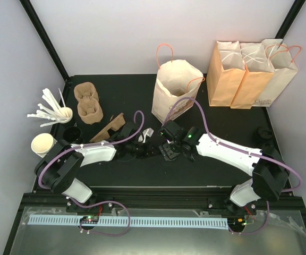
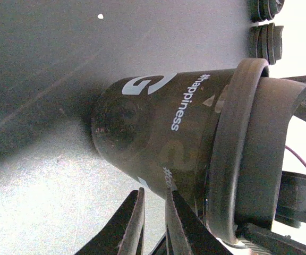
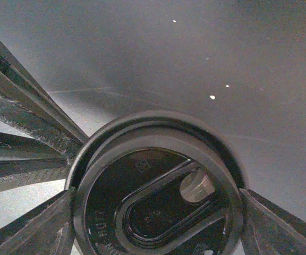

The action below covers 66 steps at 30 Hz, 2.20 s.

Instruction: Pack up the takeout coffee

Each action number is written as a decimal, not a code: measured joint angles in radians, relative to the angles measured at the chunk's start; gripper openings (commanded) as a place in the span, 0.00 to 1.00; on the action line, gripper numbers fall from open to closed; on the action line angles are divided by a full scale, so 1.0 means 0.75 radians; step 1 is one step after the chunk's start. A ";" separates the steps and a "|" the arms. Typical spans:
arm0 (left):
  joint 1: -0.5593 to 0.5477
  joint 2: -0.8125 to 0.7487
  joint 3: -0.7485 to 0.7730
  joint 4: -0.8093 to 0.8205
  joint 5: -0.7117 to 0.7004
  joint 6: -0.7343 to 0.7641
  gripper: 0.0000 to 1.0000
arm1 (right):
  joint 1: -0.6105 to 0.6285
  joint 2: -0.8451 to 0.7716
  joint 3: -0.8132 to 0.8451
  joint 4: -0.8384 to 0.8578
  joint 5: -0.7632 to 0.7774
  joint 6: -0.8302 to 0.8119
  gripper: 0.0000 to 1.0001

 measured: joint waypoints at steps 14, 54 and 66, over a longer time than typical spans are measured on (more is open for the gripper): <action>-0.019 0.044 0.041 -0.031 -0.037 0.014 0.15 | -0.004 0.006 0.000 -0.002 0.010 -0.009 0.83; -0.056 0.017 0.104 -0.093 -0.113 0.033 0.23 | -0.014 -0.052 -0.094 0.084 0.127 0.015 0.82; -0.056 -0.058 0.124 -0.141 -0.133 0.043 0.25 | -0.014 -0.109 -0.132 0.077 0.128 -0.001 0.83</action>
